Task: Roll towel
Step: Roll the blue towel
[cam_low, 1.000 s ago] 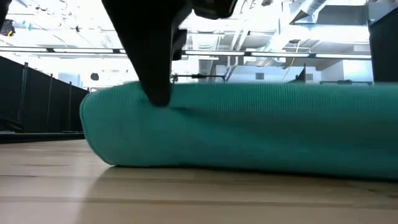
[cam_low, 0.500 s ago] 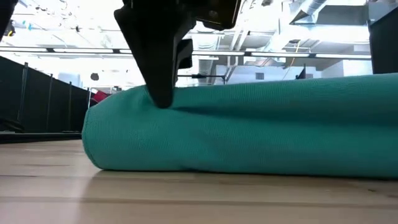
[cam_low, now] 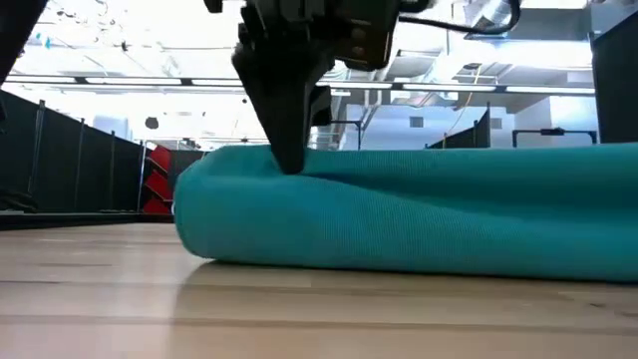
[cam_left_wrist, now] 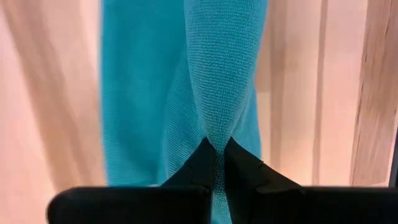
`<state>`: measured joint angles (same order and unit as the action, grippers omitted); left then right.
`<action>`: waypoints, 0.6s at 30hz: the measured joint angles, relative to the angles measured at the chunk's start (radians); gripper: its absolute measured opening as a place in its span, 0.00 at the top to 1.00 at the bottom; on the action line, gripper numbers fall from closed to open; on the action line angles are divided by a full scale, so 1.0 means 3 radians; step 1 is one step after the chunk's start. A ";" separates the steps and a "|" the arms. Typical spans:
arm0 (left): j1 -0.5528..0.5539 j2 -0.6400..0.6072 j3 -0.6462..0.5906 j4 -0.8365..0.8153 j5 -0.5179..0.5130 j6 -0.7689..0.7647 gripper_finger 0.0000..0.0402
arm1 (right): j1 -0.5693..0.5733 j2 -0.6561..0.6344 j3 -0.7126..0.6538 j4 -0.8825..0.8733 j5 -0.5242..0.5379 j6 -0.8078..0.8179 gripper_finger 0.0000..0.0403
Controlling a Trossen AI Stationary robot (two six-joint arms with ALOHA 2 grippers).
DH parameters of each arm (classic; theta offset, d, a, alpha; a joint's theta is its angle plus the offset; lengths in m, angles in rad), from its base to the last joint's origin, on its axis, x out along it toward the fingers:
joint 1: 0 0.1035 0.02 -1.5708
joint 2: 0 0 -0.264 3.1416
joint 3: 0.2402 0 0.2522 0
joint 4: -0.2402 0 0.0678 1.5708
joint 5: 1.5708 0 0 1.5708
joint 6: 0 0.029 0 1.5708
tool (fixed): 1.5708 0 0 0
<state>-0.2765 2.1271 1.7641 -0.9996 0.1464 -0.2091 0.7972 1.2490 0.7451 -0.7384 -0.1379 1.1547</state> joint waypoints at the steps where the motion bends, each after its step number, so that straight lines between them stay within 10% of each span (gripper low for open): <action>1: 0.0042 -0.0001 0.0000 -0.0009 0.0016 0.0055 0.98 | -0.0035 -0.0037 -0.0057 0.0016 -0.0015 0.0000 0.95; 18: 0.0472 -0.0001 -0.0340 0.0346 0.0188 0.0546 0.98 | -0.0415 -0.0221 -0.0675 0.0534 -0.0333 0.0126 0.95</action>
<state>-0.1350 2.1269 1.6623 -0.8957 0.2028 -0.0454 0.6726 1.1828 0.5425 -0.5781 -0.2377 1.1925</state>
